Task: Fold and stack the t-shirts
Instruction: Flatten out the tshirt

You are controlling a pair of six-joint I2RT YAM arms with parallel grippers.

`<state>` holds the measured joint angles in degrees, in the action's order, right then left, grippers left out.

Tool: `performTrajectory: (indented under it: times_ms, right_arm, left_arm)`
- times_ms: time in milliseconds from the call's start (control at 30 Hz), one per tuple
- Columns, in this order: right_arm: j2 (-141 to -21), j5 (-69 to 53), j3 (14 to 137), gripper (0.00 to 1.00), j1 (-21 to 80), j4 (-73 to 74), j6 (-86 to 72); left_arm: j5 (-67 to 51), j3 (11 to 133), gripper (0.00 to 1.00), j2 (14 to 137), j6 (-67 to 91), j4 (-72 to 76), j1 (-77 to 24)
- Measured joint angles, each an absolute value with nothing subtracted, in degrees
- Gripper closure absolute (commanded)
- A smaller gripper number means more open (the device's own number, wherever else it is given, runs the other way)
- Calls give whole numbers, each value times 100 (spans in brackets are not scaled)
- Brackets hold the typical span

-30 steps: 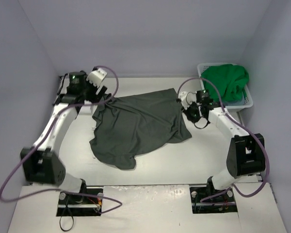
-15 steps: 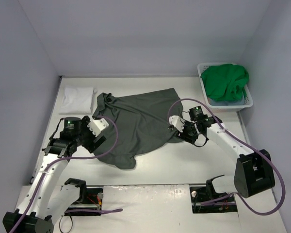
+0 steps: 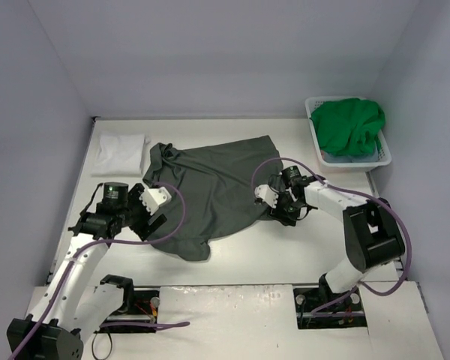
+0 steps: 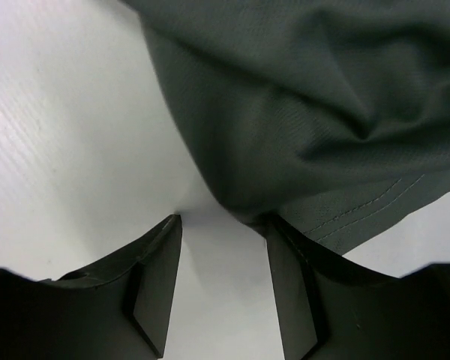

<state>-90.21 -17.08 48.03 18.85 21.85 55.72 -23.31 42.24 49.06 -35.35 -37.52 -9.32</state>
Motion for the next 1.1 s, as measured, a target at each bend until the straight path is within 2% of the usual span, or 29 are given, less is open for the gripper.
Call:
performTrajectory:
  times_ms: [33,100,167,200,233,333,500,833,1100]
  right_arm:
    - [-9061,-1717,4838,56,1885,2121,5570]
    - [-9161,-1719,4928,67,1885,2126,5568]
    - [-9247,-1717,5011,84,1885,2112,5564]
    - [-9284,-1719,5046,98,1887,2102,5557]
    - [-9327,-1719,5081,100,1890,2071,5531]
    - [-9415,-1697,5168,100,1890,2008,5454]
    - [-9428,-1662,5196,100,1885,1951,5376]
    - [-9448,-1638,5349,100,1841,1898,5076]
    - [-9452,-1612,5358,100,1839,1883,4987]
  left_arm:
    - [-2357,4211,20,4912,-3533,-3747,-932]
    - [-2399,4189,20,4912,-3533,-3750,-941]
    - [-2423,4165,20,4919,-3535,-3747,-972]
    - [-2436,4152,20,4925,-3535,-3747,-991]
    - [-2447,4141,20,4939,-3535,-3747,-1020]
    - [-2456,4106,20,4989,-3529,-3706,-1214]
    - [-2305,3900,20,5153,-3507,-3548,-2145]
    - [-1839,3658,20,6217,-3448,-2842,-3782]
    - [-1446,3286,20,6558,-3688,-2447,-4270]
